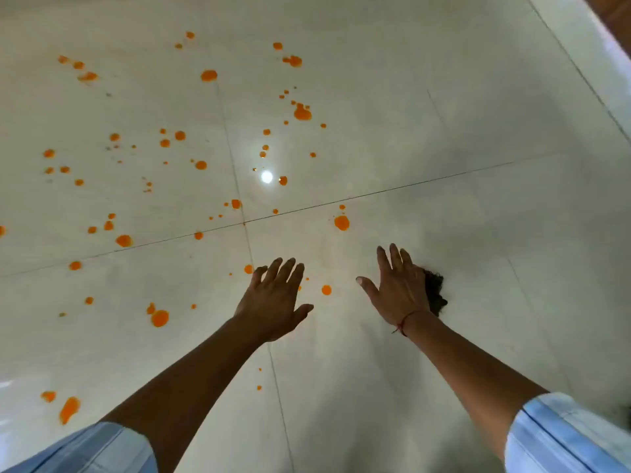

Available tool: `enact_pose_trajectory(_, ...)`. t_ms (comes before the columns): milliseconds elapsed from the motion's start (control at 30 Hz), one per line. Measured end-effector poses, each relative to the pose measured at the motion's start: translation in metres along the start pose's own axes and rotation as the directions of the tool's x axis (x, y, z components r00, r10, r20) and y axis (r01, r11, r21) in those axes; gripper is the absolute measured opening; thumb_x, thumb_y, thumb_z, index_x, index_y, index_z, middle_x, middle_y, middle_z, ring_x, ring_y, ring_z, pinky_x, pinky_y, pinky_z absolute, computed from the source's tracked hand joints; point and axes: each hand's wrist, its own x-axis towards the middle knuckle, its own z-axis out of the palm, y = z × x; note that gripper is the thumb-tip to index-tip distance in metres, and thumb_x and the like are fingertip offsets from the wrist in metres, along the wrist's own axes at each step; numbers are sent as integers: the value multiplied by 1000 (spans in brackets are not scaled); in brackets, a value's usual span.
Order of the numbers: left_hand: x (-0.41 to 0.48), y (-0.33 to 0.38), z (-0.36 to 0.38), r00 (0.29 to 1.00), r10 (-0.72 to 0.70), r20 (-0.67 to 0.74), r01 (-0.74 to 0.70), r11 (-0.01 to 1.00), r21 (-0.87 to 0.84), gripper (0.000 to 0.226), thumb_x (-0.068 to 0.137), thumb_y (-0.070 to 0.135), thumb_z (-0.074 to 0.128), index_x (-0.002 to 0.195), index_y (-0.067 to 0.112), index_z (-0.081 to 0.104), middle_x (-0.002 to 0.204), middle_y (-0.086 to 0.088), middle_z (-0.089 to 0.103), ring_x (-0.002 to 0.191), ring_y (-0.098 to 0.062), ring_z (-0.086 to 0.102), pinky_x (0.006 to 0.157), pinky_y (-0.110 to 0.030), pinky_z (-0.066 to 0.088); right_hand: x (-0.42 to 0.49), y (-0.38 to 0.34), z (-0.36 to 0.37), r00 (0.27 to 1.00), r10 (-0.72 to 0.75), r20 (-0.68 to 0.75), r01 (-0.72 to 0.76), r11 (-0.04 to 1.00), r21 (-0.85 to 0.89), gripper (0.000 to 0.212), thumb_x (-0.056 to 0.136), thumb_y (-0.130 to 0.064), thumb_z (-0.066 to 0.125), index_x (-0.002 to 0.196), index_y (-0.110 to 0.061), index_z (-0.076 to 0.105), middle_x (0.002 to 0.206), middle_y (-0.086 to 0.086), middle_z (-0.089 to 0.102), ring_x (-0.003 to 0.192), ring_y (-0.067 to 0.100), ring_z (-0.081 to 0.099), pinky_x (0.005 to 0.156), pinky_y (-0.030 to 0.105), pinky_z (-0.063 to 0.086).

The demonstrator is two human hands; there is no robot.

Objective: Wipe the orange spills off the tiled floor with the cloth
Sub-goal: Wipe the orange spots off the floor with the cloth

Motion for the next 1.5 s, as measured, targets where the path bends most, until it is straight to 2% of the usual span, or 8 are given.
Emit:
enact_pose_trajectory(200, 46, -16, 53, 994, 34, 103, -43, 996, 84, 96, 86, 75, 26, 153, 11, 3, 161, -11, 6, 147, -30, 3, 116, -46, 5, 11, 35, 71, 960, 279, -1, -278, 959, 48, 81, 97, -62, 29, 156, -13, 3, 164, 15, 4, 151, 29, 4, 120, 46, 12)
enact_pose_trajectory(533, 69, -26, 89, 989, 88, 116, -100, 990, 103, 128, 64, 88, 46, 152, 11, -8, 159, -10, -18, 147, -28, -8, 116, -48, -4, 30, 33, 114, 928, 334, -167, -315, 940, 128, 75, 100, -50, 31, 155, -4, 8, 163, 16, 7, 151, 28, 3, 122, 42, 6)
enact_pose_trajectory(600, 68, -28, 90, 988, 103, 114, -117, 986, 117, 130, 63, 87, 50, 151, 11, -10, 159, -11, -19, 147, -28, -9, 116, -48, -5, 36, 25, 113, 941, 302, -153, -288, 951, 110, 76, 100, -52, 28, 155, -5, 4, 164, 16, 4, 151, 27, 0, 122, 41, 4)
enact_pose_trajectory(767, 65, -34, 94, 986, 124, 108, -136, 984, 115, 137, 59, 84, 58, 150, 13, -16, 158, -10, -23, 147, -27, -14, 115, -48, -10, 26, 11, 115, 985, 0, -175, 11, 998, 61, 77, 98, -57, 16, 155, -8, -4, 164, 10, 0, 152, 21, -1, 123, 36, 4)
enact_pose_trajectory(1067, 61, -42, 82, 987, 138, 81, -152, 967, 204, 134, 58, 83, 60, 152, 7, 1, 160, -15, -8, 148, -29, -4, 114, -48, -13, 36, 2, 112, 971, 100, -219, -106, 994, -19, 74, 95, -51, 12, 155, -7, 14, 162, 13, 18, 150, 27, 15, 120, 41, 17)
enact_pose_trajectory(1333, 56, -64, 74, 982, 157, 105, -184, 919, 348, 131, 61, 84, 55, 152, 6, 3, 161, -13, 0, 147, -32, -9, 113, -52, -12, 16, -81, 132, 949, -274, -156, 272, 962, -33, 70, 95, -49, 34, 153, -12, 23, 160, 8, 26, 148, 23, 23, 119, 41, 17)
enact_pose_trajectory(1433, 52, -67, 76, 981, 163, 100, -189, 911, 368, 125, 65, 83, 53, 151, 5, 7, 161, -13, 4, 147, -32, -7, 113, -52, -13, -2, -58, 135, 947, -281, -157, 280, 960, -28, 69, 90, -43, 37, 151, -11, 30, 158, 9, 31, 145, 24, 30, 116, 39, 18)
enact_pose_trajectory(1500, 46, -69, 77, 978, 172, 115, -203, 907, 370, 122, 67, 82, 53, 152, 6, 9, 161, -12, 4, 147, -32, -6, 113, -52, -13, 10, -59, 128, 964, -186, -190, 188, 982, -5, 67, 93, -42, 33, 152, -11, 29, 158, 9, 31, 146, 24, 28, 116, 40, 19)
